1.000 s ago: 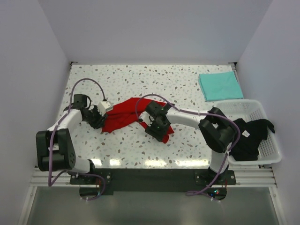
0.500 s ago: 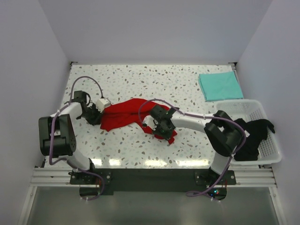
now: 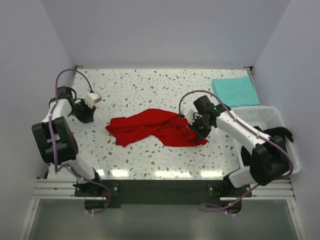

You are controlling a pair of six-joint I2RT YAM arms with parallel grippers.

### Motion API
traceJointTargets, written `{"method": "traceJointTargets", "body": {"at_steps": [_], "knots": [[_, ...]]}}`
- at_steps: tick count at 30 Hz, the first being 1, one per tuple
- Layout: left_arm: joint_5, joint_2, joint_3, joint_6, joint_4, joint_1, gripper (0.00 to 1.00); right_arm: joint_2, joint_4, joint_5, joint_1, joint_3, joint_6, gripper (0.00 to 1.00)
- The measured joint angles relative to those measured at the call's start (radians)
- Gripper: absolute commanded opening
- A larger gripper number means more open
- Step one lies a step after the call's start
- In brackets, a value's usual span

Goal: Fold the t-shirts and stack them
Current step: Flatten the tshirt out

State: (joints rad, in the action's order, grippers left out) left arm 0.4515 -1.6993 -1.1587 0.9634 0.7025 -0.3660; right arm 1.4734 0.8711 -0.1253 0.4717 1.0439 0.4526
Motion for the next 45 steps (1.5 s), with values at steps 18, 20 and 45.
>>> {"method": "traceJointTargets", "body": {"at_steps": [18, 20, 45], "knots": [[0.011, 0.137, 0.19, -0.079, -0.193, 0.511, 0.7, -0.046, 0.111, -0.082, -0.095, 0.089, 0.013, 0.0], [0.001, 0.072, 0.161, -0.08, -0.193, 0.513, 0.44, -0.057, 0.111, -0.074, -0.109, 0.09, 0.013, 0.0], [0.203, -0.161, -0.142, -0.032, 0.267, 0.021, 0.18, 0.161, 0.229, -0.051, -0.282, 0.522, 0.129, 0.0]]}}
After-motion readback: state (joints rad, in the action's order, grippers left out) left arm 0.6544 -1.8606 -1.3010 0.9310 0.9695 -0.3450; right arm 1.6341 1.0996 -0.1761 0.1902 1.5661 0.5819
